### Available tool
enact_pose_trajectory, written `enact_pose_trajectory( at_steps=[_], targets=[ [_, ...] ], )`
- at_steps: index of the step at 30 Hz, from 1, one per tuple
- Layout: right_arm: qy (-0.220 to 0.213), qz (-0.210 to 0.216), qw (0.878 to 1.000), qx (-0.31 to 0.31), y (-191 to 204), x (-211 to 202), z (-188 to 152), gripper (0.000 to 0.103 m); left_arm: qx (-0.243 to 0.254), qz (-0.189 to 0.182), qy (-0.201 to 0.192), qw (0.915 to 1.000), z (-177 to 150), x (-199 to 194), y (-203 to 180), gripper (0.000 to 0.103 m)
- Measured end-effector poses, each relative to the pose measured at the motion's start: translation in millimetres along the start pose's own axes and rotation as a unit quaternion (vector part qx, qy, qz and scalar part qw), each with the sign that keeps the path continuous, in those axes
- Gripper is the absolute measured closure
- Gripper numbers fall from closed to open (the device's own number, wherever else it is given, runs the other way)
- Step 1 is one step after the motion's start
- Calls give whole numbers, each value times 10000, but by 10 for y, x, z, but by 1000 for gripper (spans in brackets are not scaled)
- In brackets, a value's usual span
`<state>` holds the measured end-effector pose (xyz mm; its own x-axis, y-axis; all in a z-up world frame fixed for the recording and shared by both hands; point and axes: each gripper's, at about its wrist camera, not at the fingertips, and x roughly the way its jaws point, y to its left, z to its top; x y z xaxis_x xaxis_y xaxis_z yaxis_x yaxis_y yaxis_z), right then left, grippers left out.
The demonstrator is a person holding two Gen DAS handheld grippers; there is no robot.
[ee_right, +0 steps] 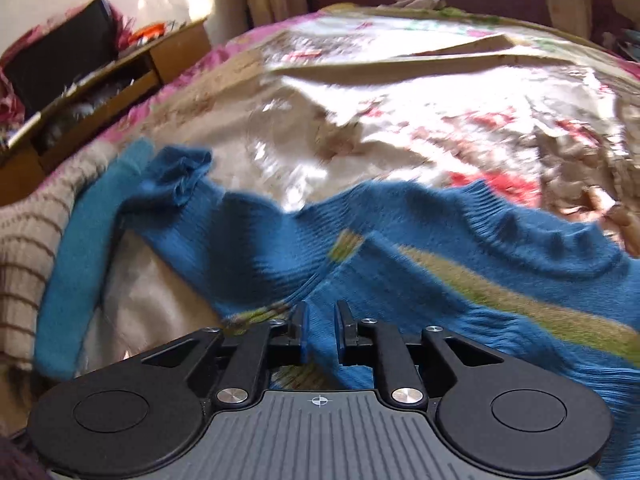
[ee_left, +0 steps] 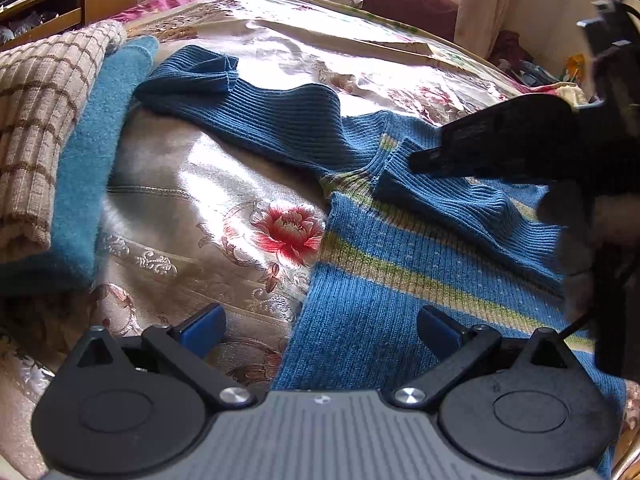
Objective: Fold small clothes
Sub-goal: 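Lay the held sleeve across the sweater body with the right gripper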
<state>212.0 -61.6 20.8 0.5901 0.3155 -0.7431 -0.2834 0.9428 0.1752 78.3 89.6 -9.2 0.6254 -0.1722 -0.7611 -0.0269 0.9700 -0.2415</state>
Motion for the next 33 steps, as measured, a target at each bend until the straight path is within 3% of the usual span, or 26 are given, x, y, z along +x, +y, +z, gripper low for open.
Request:
enact_pose_trajectory(
  at_steps=[4, 9, 20, 22, 23, 24, 26, 30, 33],
  targets=[
    [-128, -377, 9992, 105, -249, -86, 36, 84, -10, -11, 0, 10000, 1, 1, 4, 0],
    [55, -710, 9974, 132, -553, 63, 118, 79, -10, -8, 15, 10000, 4, 17, 8, 0],
    [340, -205, 9984, -392, -412, 350, 215, 74, -16, -3, 53, 10000, 17, 40, 10, 0],
    [345, -176, 9985, -377, -406, 339, 239, 80, -25, -6, 59, 10000, 18, 43, 14, 0],
    [335, -169, 9986, -380, -406, 336, 248, 90, -28, -7, 58, 10000, 16, 44, 15, 0],
    [343, -181, 9985, -378, -400, 349, 263, 94, -24, -4, 58, 10000, 16, 46, 13, 0],
    [345, -222, 9986, -348, -388, 383, 291, 95, -5, 6, 60, 10000, 15, 48, 11, 0],
    [328, -300, 9985, -324, -351, 437, 312, 95, 1, 8, 56, 10000, 19, 49, 16, 0],
    [195, -271, 9994, -113, -361, 380, 292, 87, -9, 9, 51, 10000, 22, 52, 20, 0]
  ],
)
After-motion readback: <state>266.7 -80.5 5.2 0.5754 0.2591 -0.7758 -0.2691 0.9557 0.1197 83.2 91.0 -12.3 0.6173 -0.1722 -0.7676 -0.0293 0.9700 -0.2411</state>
